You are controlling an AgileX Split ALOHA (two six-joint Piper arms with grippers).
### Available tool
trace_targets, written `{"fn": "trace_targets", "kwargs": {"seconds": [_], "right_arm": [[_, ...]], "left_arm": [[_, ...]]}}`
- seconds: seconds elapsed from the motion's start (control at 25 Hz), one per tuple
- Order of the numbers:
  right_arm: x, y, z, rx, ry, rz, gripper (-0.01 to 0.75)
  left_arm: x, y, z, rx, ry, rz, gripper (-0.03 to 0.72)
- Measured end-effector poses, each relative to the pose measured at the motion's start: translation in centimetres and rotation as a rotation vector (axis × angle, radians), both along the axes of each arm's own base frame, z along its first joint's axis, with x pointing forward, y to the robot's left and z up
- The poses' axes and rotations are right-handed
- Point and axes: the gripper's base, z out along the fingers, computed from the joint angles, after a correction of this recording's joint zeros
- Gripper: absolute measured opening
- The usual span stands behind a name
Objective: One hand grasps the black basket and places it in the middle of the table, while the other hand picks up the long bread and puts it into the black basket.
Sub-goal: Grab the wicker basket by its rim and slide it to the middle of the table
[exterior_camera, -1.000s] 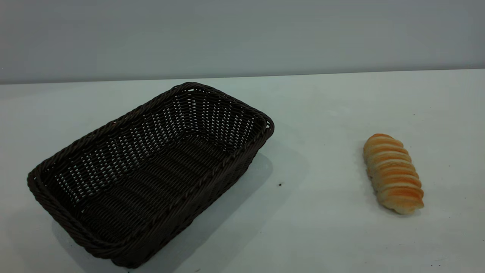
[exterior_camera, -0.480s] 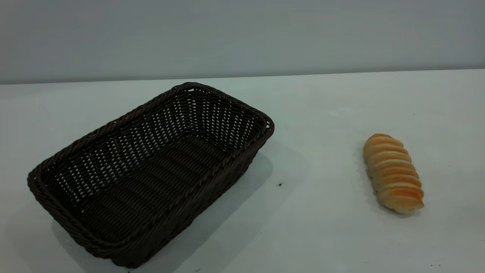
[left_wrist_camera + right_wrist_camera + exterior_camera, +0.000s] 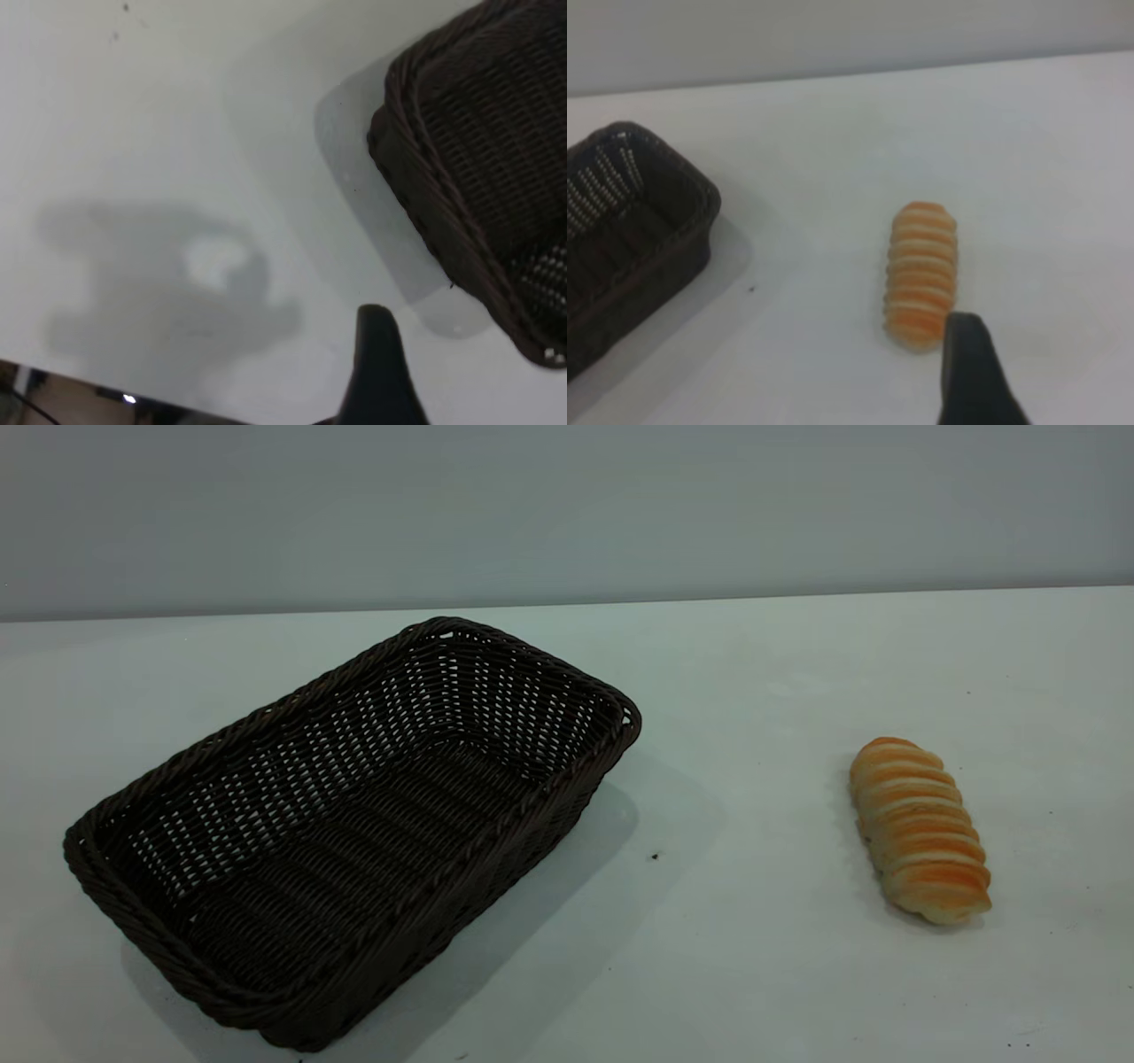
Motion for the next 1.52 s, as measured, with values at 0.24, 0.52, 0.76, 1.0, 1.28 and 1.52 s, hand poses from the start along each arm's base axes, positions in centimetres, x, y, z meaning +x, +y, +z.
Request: {"fn": "trace_targets", "kwargs": {"seconds": [0.24, 0.52, 0.76, 1.0, 1.28, 1.52], "right_arm": [[-0.1, 0.1, -0.3, 0.011, -0.022, -0.001, 0.419], [-0.2, 0.1, -0.3, 0.01, -0.035, 0.005, 0.419], [-0.2, 0.1, -0.3, 0.013, -0.035, 0.007, 0.419], [-0.2, 0.2, -0.3, 0.014, -0.037, 0.011, 0.419], [-0.2, 0.2, -0.3, 0.017, -0.039, 0.013, 0.419], [-0.2, 0.2, -0.3, 0.015, -0.039, 0.014, 0.419]], "left_arm": [[4.5, -1.3, -3.5, -0.098, 0.047, 0.004, 0.585], [7.1, -1.8, -7.6, -0.119, 0.121, 0.036, 0.585], [8.1, -2.1, -9.8, -0.135, 0.149, 0.086, 0.585], [9.0, -4.3, -11.1, -0.159, 0.11, 0.102, 0.585], [9.4, -5.1, -12.1, -0.18, 0.11, 0.154, 0.585], [9.6, -5.2, -12.0, -0.193, 0.112, 0.172, 0.585]]}}
